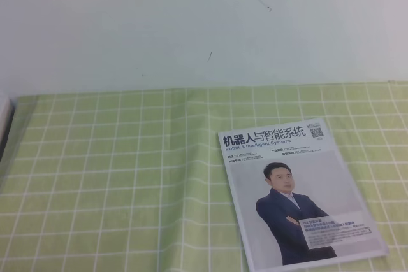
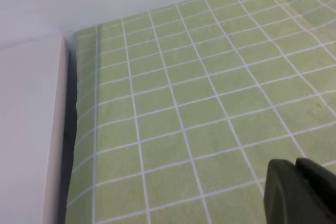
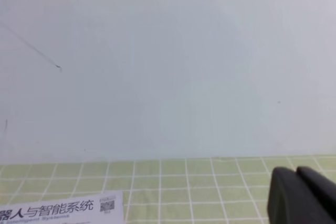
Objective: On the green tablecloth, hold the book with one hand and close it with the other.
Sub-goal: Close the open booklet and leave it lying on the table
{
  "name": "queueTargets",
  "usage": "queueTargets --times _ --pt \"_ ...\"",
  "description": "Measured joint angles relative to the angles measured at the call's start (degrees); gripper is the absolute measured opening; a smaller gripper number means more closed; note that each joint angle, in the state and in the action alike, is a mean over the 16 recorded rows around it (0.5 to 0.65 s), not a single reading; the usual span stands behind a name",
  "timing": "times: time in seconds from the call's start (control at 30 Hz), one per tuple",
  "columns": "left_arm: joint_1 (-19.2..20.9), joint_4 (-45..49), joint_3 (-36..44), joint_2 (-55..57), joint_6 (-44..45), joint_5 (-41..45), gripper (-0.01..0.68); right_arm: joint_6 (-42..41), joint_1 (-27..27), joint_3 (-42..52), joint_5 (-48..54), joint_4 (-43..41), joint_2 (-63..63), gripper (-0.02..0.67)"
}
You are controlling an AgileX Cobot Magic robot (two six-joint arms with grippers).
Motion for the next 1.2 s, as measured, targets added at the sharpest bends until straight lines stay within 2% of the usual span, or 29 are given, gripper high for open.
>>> queueTargets --times 0.27,0.37,0.47,0.6,0.97,1.07,1.2 --pt "0.0 0.0 0.0 0.0 0.0 0.0 -0.004 -10.9 -0.2 0.0 0.2 10.4 0.0 -0.003" --pt "0.0 0.0 0.0 0.0 0.0 0.0 -0.004 -12.3 -0.2 0.0 0.4 11.4 0.0 -0.003" --pt "0.0 0.0 0.0 0.0 0.0 0.0 -0.004 -10.4 -0.2 0.0 0.5 8.9 0.0 -0.003" --pt "0.0 0.0 0.0 0.0 0.0 0.0 -0.004 -1.1 -0.2 0.0 0.9 -1.3 0.0 -0.003" --pt "0.0 0.0 0.0 0.0 0.0 0.0 -0.004 35.2 -0.2 0.0 6.3 -41.6 0.0 -0.003" --pt "0.0 0.0 0.0 0.0 0.0 0.0 -0.004 39.8 -0.2 0.0 9.6 -47.8 0.0 -0.003" --pt "0.0 0.0 0.0 0.0 0.0 0.0 -0.004 40.5 -0.2 -0.1 13.7 -50.4 0.0 -0.003"
